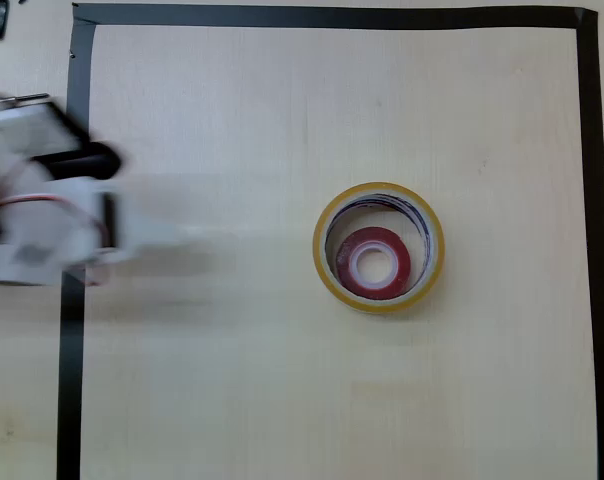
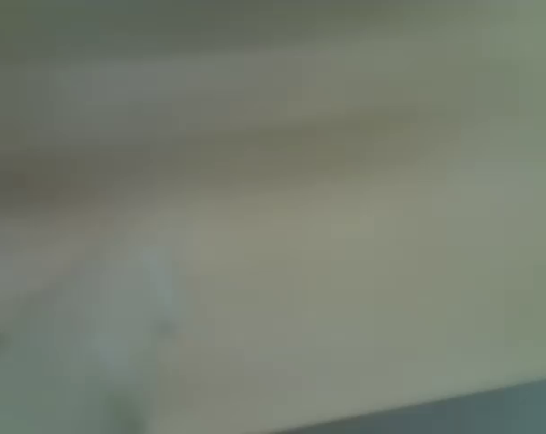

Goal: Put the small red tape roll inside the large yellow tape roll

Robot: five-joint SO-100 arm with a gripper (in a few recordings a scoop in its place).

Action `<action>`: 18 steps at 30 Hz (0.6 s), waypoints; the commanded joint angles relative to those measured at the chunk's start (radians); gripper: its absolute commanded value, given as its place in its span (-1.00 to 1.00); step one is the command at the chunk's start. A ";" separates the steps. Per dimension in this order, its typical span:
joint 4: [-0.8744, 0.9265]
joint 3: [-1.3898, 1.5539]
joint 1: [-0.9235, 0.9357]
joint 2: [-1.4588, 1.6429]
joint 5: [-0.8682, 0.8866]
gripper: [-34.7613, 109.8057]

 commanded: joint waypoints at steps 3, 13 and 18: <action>0.014 0.242 0.084 0.887 -0.006 -0.27; 0.094 0.445 0.135 1.098 -0.006 -0.52; 0.077 0.607 0.061 1.098 -0.015 -0.52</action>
